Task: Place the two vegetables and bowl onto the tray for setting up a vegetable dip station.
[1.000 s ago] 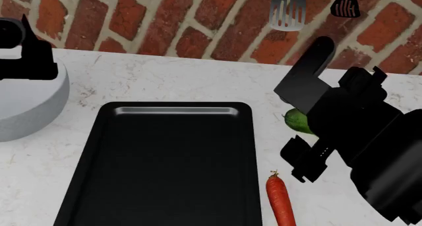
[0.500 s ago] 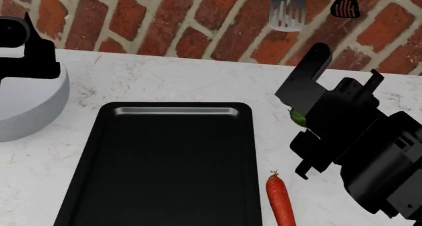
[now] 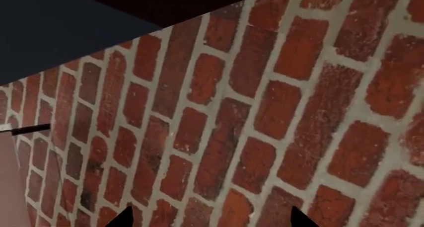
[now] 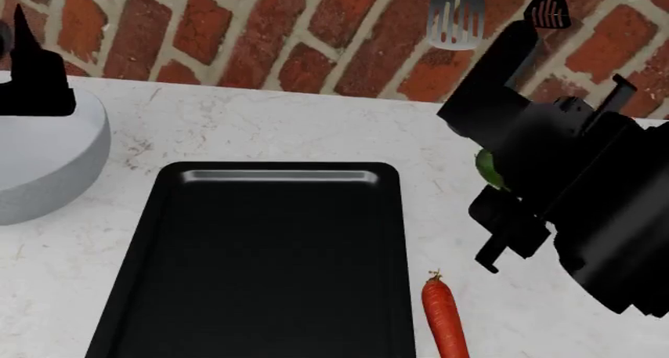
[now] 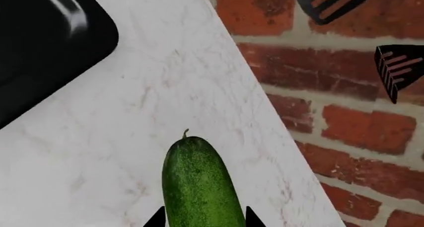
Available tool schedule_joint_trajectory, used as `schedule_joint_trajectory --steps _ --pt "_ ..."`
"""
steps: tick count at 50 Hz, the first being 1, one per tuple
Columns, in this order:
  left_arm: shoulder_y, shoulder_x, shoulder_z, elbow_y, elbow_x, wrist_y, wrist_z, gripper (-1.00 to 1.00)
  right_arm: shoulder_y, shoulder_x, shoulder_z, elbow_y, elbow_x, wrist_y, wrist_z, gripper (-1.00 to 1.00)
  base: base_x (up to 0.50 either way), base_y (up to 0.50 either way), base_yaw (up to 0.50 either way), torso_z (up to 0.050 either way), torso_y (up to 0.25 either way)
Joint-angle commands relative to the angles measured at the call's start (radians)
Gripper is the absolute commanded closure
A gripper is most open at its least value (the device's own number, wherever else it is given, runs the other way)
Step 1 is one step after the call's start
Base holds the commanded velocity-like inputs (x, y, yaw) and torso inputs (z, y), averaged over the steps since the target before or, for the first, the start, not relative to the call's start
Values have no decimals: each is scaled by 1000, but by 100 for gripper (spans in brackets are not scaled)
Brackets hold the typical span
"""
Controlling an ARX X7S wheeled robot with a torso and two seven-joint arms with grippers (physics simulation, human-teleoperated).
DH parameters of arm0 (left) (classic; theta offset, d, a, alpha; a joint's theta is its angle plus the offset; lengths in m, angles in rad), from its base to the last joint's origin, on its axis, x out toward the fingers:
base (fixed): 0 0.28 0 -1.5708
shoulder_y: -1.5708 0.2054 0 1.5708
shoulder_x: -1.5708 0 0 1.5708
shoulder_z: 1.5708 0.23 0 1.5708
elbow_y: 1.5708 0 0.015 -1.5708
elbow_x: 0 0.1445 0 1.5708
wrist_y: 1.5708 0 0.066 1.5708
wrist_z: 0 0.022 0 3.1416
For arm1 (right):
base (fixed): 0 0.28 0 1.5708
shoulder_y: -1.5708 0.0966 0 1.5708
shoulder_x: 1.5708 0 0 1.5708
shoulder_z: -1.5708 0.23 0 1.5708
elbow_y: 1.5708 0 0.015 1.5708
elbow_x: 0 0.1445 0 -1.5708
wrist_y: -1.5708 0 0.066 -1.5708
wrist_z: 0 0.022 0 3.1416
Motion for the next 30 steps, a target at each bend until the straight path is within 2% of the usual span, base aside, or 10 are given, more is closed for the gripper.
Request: schedule_joint_trajectory --steps 1,7,11,14,15,19,30 --pt "6 -4 -33 45 -22 -18 2 -100 88 -7 165 -94 141 206 5 100 0 0 0 0 0" --pt "1 -6 -43 54 -29 -31 0 -100 77 -64 241 -64 204 248 33 100 0 0 0 0 0" --pt "-10 -9 -45 69 -32 -47 1 -100 68 -108 348 -72 287 306 88 100 0 0 0 0 0" --pt "-12 -9 -48 79 -36 -56 -1 -100 69 -126 358 -76 299 308 98 100 0 0 0 0 0" --pt "-12 -9 -48 80 -36 -56 -1 -100 79 -149 358 -39 301 363 125 100 0 0 0 0 0" --pt "-12 -11 -54 92 -41 -64 -1 -100 61 -200 496 35 373 391 195 100 0 0 0 0 0" --pt "6 -17 -81 115 -55 -71 -1 -100 32 -306 632 176 450 380 382 100 0 0 0 0 0"
